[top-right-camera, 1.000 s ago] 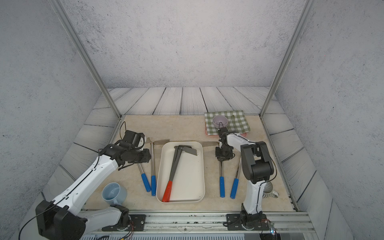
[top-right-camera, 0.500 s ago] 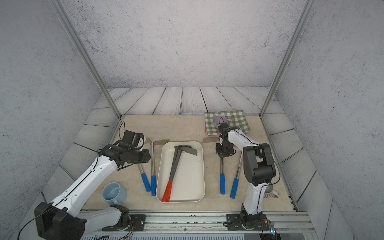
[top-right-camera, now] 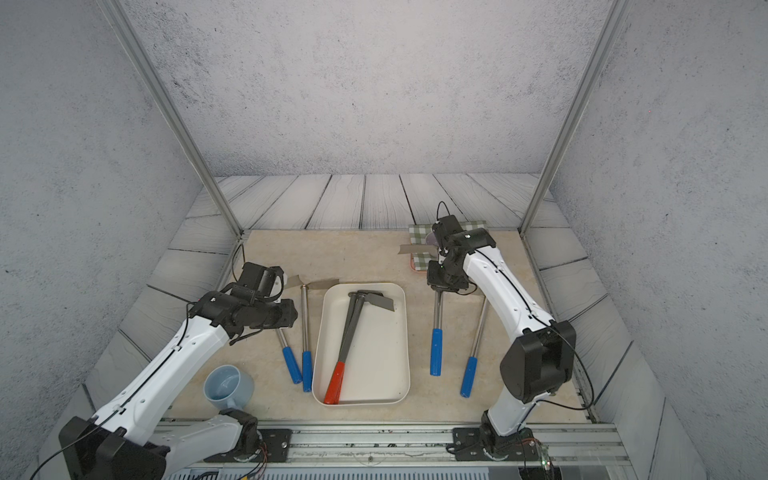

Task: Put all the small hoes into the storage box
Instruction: Pick up the hoe from the center of the board.

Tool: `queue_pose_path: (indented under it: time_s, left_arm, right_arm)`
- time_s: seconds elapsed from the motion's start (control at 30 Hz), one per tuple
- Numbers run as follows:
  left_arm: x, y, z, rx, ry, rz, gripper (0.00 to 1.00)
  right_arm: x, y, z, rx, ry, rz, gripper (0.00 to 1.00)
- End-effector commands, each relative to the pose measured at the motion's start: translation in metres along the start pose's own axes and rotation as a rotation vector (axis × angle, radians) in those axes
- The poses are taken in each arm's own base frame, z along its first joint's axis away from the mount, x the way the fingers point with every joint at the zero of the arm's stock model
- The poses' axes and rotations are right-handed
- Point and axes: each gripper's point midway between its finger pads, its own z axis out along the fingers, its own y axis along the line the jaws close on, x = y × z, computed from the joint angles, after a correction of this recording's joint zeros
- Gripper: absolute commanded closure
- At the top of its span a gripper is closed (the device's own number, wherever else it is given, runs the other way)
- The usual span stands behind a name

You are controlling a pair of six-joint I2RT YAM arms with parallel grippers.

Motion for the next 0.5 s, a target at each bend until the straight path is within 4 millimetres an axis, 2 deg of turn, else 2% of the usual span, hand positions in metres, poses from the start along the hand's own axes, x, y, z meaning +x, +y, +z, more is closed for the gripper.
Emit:
queue_pose_path:
  time_s: [0.0,0.1,0.2,0.47]
  left_arm:
    - [-0.004,0.004,-0.013,-0.011,-0.026,-0.016,0.61]
    - [-0.004,0.004,-0.017,-0.009,-0.032,-0.016,0.61]
    - [-0.002,0.004,-0.02,-0.009,-0.034,-0.016,0.61]
    - [0.003,0.006,-0.021,-0.006,-0.038,-0.013,0.6]
  right_arm:
    - [0.016,0.022,-0.013,0.046,0.004,0.039,1.0]
    - [0.022,0.042,-0.013,0.082,-0.019,0.065,1.0]
    - [0.029,0.054,-0.007,0.133,-0.035,0.104,1.0]
    - [0.049,0.08,0.036,0.193,0.048,0.141,1.0]
